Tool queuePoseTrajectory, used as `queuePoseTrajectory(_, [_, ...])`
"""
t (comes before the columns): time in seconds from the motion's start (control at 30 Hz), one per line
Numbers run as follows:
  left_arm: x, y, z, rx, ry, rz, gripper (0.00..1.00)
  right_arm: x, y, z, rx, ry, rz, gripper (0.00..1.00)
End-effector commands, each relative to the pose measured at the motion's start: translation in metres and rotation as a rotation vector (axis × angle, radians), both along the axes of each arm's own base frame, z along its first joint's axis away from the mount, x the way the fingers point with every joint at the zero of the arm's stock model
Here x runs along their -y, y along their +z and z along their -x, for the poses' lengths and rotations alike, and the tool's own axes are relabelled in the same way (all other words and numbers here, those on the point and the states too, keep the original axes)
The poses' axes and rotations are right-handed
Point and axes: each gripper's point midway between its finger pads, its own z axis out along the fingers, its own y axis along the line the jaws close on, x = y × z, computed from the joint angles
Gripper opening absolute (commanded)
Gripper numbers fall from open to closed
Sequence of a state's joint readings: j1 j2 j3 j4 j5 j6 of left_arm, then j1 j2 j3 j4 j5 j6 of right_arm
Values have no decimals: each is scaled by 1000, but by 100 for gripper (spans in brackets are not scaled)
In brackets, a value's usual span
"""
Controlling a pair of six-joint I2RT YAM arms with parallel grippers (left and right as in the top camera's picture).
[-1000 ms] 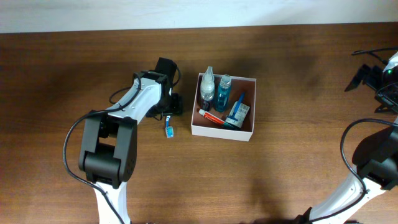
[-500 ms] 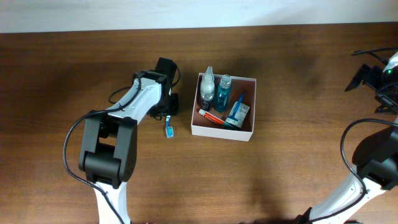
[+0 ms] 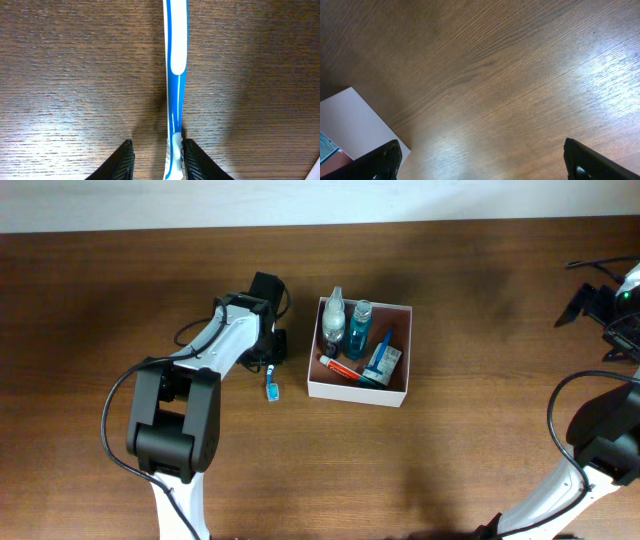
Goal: Pack container
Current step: 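Lower the left gripper and grasp the toothbrush handle, then lift the toothbrush and carry it right over the pink box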
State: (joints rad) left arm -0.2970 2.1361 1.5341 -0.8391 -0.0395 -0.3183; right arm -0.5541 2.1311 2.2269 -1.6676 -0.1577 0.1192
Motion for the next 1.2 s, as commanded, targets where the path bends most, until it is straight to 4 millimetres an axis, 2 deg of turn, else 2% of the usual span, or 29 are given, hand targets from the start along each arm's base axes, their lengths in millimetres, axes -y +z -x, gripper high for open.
queuePoseTrajectory(0.0, [-5,-6,1,-9,8,-16,31,2,0,1,-2,7,10,99])
queuePoseTrajectory(0.2, [-5,-6,0,-2,9,-14,17,2,0,1,-2,7,10,99])
queuePoseTrajectory(0.37, [-4,-5,-2,5,9,-14,14,2,0,1,-2,7,10,99])
queuePoseTrajectory(0.5, [-8,-5,-3,13,12,-36,7,2,0,1,-2,7,10,99])
queuePoseTrajectory(0.9, [-9,-4,-4,18,13,-44,1,2,0,1,-2,7,10,99])
queuePoseTrajectory(1.17, [-7,18,-13,25,-24,-47,1,2,0,1,-2,7,10,99])
